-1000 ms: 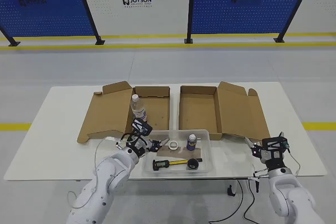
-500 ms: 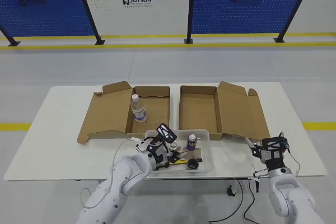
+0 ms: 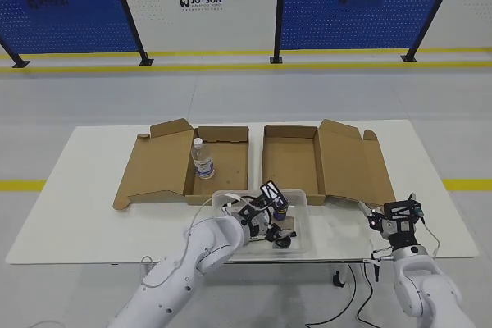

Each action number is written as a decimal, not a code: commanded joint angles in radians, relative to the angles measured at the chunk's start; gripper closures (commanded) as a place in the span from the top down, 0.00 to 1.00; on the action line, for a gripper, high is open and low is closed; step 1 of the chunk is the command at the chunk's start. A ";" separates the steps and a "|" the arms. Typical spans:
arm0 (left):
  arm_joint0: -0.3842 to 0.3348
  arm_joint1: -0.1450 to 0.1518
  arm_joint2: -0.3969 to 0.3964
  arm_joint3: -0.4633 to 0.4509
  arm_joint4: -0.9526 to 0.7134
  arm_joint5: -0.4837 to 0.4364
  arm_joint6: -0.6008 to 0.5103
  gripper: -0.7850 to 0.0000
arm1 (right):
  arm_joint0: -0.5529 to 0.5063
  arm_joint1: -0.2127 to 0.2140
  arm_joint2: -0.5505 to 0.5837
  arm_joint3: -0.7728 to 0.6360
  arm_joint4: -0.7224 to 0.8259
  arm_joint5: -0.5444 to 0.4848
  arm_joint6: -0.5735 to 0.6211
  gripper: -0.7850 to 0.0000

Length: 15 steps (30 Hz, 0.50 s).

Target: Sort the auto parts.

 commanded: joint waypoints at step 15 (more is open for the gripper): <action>-0.065 -0.020 0.026 0.087 -0.138 0.005 -0.074 1.00 | 0.000 0.000 0.000 0.000 0.000 0.000 0.000 1.00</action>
